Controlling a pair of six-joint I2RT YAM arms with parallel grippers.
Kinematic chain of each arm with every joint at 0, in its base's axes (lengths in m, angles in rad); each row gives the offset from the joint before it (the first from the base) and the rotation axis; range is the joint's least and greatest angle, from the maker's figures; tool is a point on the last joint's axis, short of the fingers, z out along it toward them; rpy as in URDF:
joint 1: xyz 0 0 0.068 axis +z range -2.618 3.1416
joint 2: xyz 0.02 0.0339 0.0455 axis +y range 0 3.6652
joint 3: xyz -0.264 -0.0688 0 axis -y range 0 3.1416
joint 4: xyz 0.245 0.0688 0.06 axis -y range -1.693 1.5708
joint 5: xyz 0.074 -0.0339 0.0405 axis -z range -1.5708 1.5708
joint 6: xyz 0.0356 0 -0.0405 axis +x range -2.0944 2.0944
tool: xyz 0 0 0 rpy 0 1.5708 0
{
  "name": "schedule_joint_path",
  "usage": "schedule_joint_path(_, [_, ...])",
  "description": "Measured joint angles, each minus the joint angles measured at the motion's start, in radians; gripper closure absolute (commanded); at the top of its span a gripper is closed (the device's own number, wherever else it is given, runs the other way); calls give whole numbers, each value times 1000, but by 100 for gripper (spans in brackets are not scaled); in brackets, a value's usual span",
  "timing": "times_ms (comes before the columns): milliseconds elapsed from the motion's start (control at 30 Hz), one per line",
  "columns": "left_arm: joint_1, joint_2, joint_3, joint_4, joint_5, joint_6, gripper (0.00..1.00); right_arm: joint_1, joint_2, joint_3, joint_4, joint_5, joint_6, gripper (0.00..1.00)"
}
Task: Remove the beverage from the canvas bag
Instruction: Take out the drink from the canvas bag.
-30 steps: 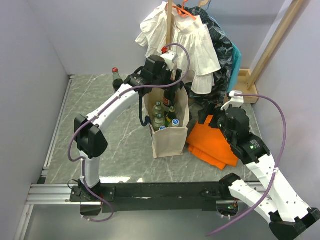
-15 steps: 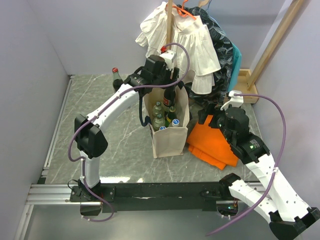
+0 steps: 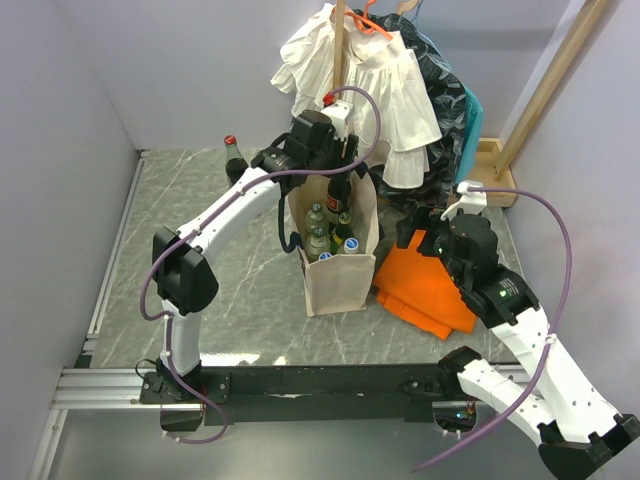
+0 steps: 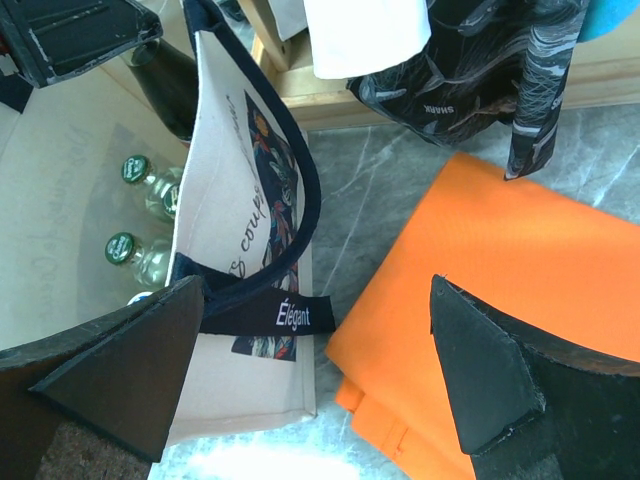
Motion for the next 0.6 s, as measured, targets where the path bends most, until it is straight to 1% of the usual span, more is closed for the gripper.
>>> schedule_joint_path(67, [0, 0, 0, 2, 0, 0, 34, 0, 1, 0, 0, 2, -2, 0])
schedule_joint_path(133, [0, 0, 0, 3, -1, -1, 35, 0, 2, 0, 0, 3, -2, 0])
schedule_joint_path(167, [0, 0, 0, 3, -3, -1, 39, 0, 2, 0, 0, 4, -2, 0])
schedule_joint_path(300, [0, 1, 0, 3, -6, -3, 43, 0, 2, 0, 0, 6, -2, 0])
schedule_joint_path(533, [-1, 6, 0, 7, -6, -3, 42, 0, 2, 0, 0, 7, -3, 0])
schedule_joint_path(600, [-1, 13, 0, 7, -6, -3, 43, 0, 2, 0, 0, 9, -3, 0])
